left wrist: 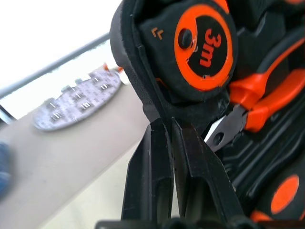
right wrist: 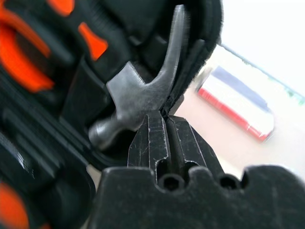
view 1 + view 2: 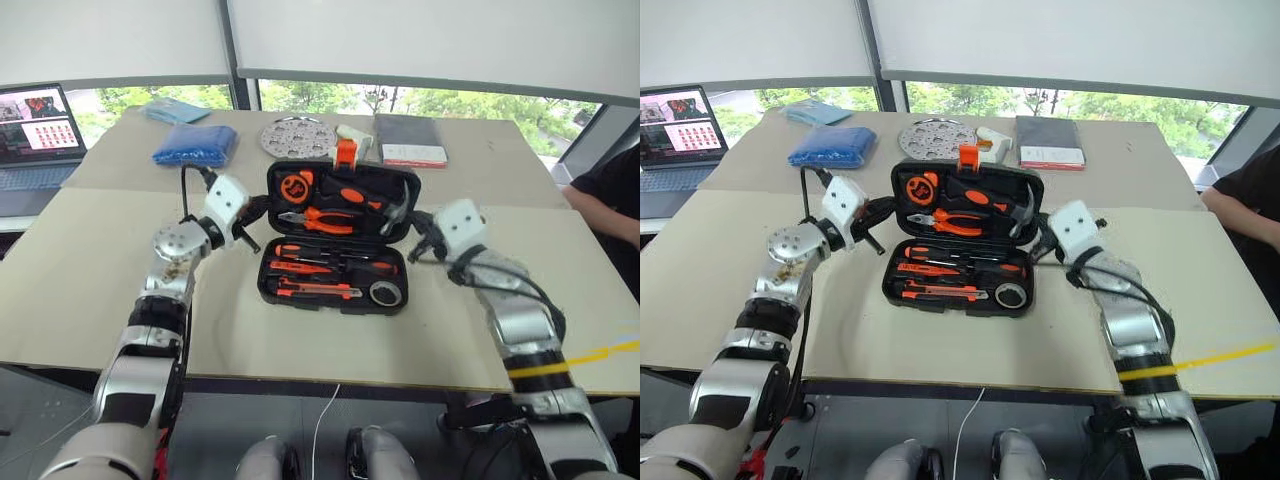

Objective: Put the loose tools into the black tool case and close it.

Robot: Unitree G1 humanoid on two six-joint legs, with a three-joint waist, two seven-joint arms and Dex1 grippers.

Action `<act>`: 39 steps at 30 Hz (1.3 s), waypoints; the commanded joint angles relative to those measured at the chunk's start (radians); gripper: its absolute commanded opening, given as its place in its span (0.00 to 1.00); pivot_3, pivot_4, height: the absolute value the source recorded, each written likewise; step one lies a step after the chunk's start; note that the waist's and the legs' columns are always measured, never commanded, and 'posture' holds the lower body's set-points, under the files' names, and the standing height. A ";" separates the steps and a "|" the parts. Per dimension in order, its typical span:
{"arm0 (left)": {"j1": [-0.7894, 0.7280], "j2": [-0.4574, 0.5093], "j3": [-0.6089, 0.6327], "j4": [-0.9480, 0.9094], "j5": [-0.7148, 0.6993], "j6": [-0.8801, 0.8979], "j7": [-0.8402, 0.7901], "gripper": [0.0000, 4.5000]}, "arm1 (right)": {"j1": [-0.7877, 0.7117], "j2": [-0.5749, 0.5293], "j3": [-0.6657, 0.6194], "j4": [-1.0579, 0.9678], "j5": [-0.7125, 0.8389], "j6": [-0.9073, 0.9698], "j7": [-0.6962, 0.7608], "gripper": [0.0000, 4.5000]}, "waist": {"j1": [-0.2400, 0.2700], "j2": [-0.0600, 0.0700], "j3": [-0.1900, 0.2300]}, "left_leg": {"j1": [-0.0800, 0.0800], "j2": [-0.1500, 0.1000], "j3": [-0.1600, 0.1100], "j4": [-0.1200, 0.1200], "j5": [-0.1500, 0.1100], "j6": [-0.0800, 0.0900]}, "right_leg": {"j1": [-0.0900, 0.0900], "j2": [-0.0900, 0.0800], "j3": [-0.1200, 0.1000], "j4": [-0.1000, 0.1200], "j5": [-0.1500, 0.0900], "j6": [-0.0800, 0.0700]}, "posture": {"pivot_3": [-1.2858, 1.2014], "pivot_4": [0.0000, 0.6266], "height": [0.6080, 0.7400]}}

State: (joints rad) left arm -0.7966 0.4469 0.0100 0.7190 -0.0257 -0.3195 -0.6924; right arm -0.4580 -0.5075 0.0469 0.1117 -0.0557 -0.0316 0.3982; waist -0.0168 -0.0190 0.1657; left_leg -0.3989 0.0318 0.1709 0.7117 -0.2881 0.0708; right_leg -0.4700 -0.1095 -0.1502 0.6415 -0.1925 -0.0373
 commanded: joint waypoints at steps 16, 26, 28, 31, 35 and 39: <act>0.196 0.418 0.082 -0.354 -0.249 0.591 -0.321 0.57 | 0.447 -0.334 -0.228 -0.589 0.537 0.481 0.436 0.36 | 0.039 0.001 0.000 | 0.016 0.007 -0.007 0.001 -0.007 -0.006 | 0.014 -0.004 0.002 0.000 -0.002 -0.002 | 0.52 0.24 0.84; -0.326 0.126 -0.143 0.330 0.037 0.170 -0.294 0.01 | 0.413 -0.351 -0.041 -0.628 0.451 0.484 0.508 0.00 | 0.039 -0.006 0.001 | 0.005 0.002 -0.006 0.010 -0.004 0.006 | 0.011 -0.003 0.001 -0.001 -0.002 -0.001 | 0.52 0.24 0.84; -0.394 0.071 -0.164 0.426 0.084 0.118 -0.249 0.01 | 0.393 -0.355 0.008 -0.624 0.417 0.472 0.523 0.00 | 0.038 -0.006 0.001 | 0.002 0.001 -0.006 0.012 -0.005 0.007 | 0.010 -0.003 0.000 -0.002 -0.002 0.001 | 0.52 0.24 0.84; -0.460 0.004 -0.171 0.521 0.129 0.083 -0.157 0.01 | 0.375 -0.351 0.054 -0.636 0.402 0.481 0.535 0.00 | 0.031 -0.007 0.002 | -0.002 0.000 -0.006 0.016 -0.007 0.010 | 0.008 -0.003 0.000 -0.003 -0.002 0.003 | 0.52 0.24 0.84; -0.488 -0.045 -0.185 0.576 0.177 0.046 -0.140 0.01 | 0.329 -0.317 0.095 -0.632 0.364 0.497 0.493 0.00 | 0.017 -0.009 0.003 | -0.001 0.001 -0.006 0.016 -0.007 0.011 | 0.008 -0.004 0.001 -0.003 -0.002 0.004 | 0.52 0.24 0.84; -0.466 -0.062 -0.244 0.595 0.256 0.011 -0.207 0.01 | 0.294 -0.294 0.093 -0.621 0.353 0.509 0.474 0.00 | 0.019 -0.009 0.003 | 0.000 0.001 -0.006 0.017 -0.007 0.010 | 0.008 -0.005 0.001 -0.001 -0.002 0.004 | 0.52 0.24 0.84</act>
State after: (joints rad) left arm -1.2634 0.3906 -0.1999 1.3002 0.1840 -0.2860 -0.8673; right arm -0.1491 -0.8068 0.1515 -0.4912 0.2974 0.4727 0.8855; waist 0.0025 -0.0279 0.1687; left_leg -0.3985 0.0331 0.1646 0.7289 -0.2950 0.0810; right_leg -0.4614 -0.1147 -0.1491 0.6411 -0.1944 -0.0332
